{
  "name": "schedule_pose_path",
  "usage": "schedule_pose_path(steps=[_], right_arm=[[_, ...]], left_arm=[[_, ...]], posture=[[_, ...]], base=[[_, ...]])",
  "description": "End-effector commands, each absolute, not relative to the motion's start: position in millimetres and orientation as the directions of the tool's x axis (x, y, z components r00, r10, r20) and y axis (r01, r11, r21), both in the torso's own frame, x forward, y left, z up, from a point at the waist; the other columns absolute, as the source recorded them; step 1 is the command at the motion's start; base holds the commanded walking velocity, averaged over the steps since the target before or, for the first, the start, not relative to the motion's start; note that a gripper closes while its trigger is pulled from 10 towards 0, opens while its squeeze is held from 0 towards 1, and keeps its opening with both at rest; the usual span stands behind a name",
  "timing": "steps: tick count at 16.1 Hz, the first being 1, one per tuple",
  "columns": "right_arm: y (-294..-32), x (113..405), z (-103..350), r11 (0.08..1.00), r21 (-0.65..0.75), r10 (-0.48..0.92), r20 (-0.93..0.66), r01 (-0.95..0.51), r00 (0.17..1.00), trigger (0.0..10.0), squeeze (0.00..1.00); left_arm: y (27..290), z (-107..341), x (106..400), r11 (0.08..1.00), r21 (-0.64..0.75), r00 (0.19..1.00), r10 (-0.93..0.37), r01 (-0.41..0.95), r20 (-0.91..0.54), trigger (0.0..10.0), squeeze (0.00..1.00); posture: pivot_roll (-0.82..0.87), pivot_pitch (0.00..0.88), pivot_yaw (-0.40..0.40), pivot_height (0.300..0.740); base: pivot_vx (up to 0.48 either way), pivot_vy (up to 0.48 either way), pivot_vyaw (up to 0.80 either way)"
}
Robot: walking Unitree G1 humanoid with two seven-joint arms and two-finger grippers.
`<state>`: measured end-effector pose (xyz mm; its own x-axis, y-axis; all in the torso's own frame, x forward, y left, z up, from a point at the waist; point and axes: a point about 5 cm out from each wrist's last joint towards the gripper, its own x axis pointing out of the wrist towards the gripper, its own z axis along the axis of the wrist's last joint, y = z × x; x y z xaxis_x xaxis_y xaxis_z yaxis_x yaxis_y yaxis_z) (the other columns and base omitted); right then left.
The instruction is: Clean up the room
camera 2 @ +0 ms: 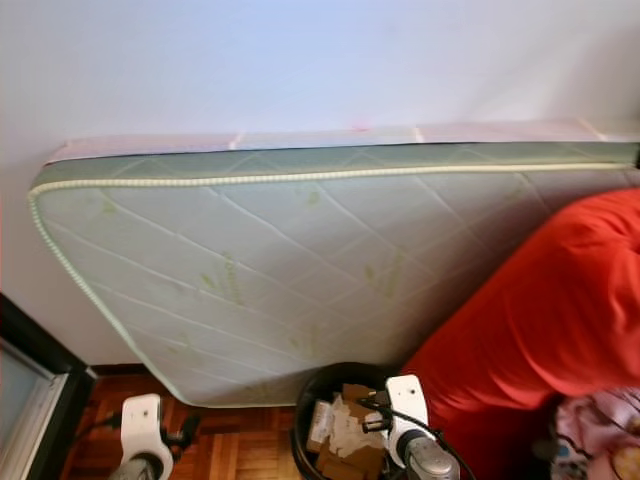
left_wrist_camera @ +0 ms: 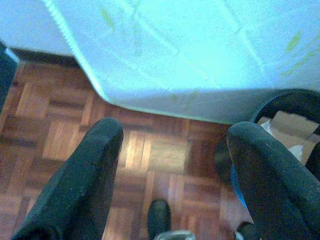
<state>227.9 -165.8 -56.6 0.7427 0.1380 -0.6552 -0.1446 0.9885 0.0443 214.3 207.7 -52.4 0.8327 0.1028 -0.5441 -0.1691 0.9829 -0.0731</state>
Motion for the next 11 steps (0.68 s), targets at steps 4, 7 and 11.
schedule_pose_path(steps=[4, 7, 11], right_arm=[[-159, 253, -40, 0.986, 0.064, 0.16, -0.591, -0.151, 0.791, 10.0, 0.0], [-156, 268, -28, 0.987, 0.068, 0.159, -0.555, -0.146, 0.816, 10.0, 0.0], [-164, 252, -36, 0.991, 0.065, 0.133, -0.521, -0.116, 0.843, 10.0, 0.0]], left_arm=[[193, -34, 232, 0.994, -0.067, 0.918, 0.049, -0.082, -0.394, 10.0, 0.0], [184, -15, 239, 0.996, -0.07, 0.966, 0.038, -0.058, -0.258, 10.0, 0.0], [181, 4, 236, 0.996, -0.072, 0.987, 0.04, -0.052, -0.156, 10.0, 0.0]], posture=[[0.04, 0.144, -0.037, 0.74], [0.07, 0.183, -0.049, 0.74], [0.1, 0.234, -0.049, 0.74]], base=[[0.0, 0.0, 0.0], [0.0, 0.0, 0.0], [0.0, 0.0, 0.0]])
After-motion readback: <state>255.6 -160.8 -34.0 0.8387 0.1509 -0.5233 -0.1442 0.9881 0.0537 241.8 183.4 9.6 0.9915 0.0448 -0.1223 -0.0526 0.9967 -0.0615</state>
